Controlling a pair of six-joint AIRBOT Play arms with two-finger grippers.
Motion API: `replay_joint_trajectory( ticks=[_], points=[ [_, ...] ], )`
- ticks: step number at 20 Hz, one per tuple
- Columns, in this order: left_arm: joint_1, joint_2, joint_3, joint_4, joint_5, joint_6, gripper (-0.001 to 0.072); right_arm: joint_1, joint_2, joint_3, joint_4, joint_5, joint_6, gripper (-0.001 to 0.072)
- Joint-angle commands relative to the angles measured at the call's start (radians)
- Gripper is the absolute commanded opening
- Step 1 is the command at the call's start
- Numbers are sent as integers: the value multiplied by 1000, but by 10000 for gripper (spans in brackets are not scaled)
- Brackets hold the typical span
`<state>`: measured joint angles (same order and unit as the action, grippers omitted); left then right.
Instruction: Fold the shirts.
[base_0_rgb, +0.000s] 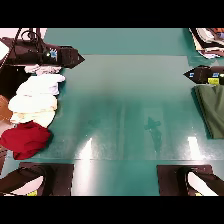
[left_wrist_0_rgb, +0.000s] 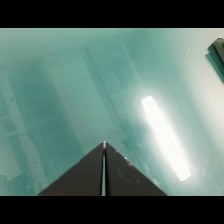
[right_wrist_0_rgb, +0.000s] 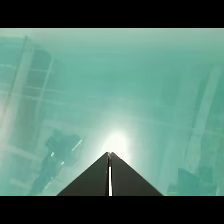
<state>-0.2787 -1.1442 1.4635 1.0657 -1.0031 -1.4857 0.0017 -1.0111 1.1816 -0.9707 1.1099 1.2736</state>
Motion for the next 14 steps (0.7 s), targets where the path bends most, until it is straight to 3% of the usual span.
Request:
replay_joint_trajectory(
  ticks=[1, 12, 14],
  points=[
    [0, 1, 0, 0, 0, 0, 24, 2, 1, 1, 3, -11, 0, 11],
    [0, 1, 0, -2, 0, -1, 24, 2, 1, 1, 2, -8, 0, 11],
    [0, 0, 0, -10, 64, -10, 23, 2, 1, 1, 2, -8, 0, 11]
  ],
)
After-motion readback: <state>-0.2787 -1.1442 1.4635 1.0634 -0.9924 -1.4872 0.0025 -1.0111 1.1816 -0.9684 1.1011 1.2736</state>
